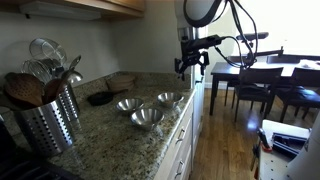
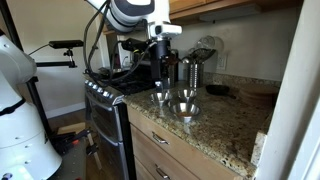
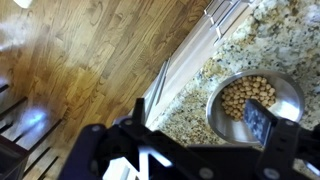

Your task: Pour the contents of the silver bowl into the other silver bowl

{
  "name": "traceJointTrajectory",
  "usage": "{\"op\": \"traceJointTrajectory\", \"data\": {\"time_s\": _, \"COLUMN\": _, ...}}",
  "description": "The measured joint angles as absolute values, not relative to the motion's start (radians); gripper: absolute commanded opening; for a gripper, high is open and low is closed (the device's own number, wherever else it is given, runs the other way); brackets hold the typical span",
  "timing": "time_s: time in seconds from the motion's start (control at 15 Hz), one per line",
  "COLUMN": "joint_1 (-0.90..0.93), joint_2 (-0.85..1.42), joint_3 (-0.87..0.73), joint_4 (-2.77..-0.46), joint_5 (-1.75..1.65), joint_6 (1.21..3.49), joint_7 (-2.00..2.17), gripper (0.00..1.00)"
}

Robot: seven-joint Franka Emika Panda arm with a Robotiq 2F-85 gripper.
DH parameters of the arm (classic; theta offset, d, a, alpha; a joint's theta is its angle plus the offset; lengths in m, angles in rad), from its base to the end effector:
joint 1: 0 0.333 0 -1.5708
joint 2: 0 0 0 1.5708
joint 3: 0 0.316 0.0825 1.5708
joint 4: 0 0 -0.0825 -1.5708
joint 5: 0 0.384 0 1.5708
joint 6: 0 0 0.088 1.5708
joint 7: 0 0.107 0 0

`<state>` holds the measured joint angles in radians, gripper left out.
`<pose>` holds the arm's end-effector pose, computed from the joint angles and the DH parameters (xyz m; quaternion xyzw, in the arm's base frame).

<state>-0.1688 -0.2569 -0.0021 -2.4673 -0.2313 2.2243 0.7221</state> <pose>0.4391 -0.0831 0.3915 0.9260 -0.3662 0.0317 0.0865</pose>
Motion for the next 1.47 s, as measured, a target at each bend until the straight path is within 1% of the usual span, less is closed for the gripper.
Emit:
{"op": "traceJointTrajectory", "data": {"time_s": 0.33, "joint_1": -0.170, "joint_2": -0.111, "joint_3": -0.069, "joint_4": -2.432, "joint_5": -0.130, "joint_6": 2.349, "joint_7": 0.608, "gripper": 1.00}}
{"op": "traceJointTrajectory", "data": {"time_s": 0.67, "joint_1": -0.170, "joint_2": 0.003, "joint_3": -0.093, "joint_4": -2.380, "joint_5": -0.048, "joint_6": 2.374, "joint_7": 0.489, "gripper": 1.00}}
{"op": "traceJointTrajectory", "data": {"time_s": 1.47, "joint_1": -0.167, "joint_2": 0.115, "joint_3": -0.110, "joint_4": -2.288, "joint_5": 0.032, "joint_6": 2.392, "joint_7": 0.434, "gripper": 1.00}}
